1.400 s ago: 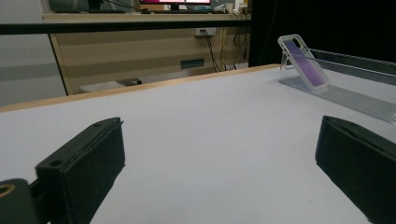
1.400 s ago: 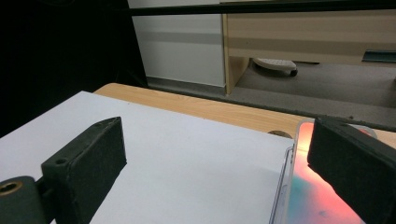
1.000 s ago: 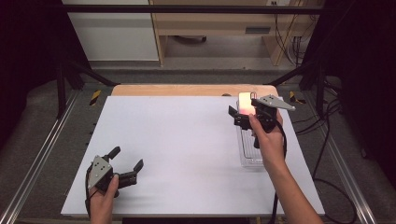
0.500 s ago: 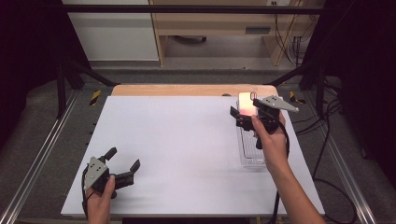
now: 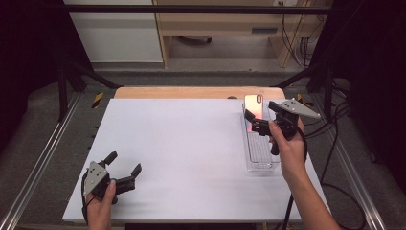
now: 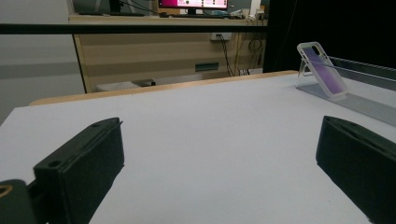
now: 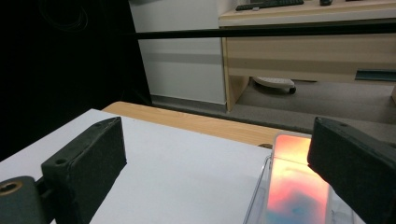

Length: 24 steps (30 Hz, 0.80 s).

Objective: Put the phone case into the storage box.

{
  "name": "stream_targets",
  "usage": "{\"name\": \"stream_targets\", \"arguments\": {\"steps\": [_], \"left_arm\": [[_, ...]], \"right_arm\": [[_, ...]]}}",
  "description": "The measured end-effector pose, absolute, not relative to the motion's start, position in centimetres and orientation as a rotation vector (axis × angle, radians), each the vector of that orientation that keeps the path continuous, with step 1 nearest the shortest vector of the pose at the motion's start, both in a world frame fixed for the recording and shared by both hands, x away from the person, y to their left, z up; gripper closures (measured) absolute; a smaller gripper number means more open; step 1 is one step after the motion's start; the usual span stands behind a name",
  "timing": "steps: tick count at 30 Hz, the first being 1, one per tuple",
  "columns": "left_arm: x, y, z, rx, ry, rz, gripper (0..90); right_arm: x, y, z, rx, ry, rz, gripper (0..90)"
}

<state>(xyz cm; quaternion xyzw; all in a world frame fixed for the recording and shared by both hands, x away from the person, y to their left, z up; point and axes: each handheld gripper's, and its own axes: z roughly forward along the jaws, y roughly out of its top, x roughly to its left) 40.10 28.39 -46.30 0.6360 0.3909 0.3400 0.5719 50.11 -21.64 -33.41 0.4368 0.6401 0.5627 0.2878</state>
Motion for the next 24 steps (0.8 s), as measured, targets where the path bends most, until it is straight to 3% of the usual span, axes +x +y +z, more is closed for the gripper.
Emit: {"name": "stream_targets", "arguments": {"steps": [24], "left_arm": [[40.1, 29.2, -46.1, 1.469, 0.922, 0.812, 0.7]], "right_arm": [[47.5, -25.1, -32.3, 1.137, 1.653, 1.518, 2.4]]}}
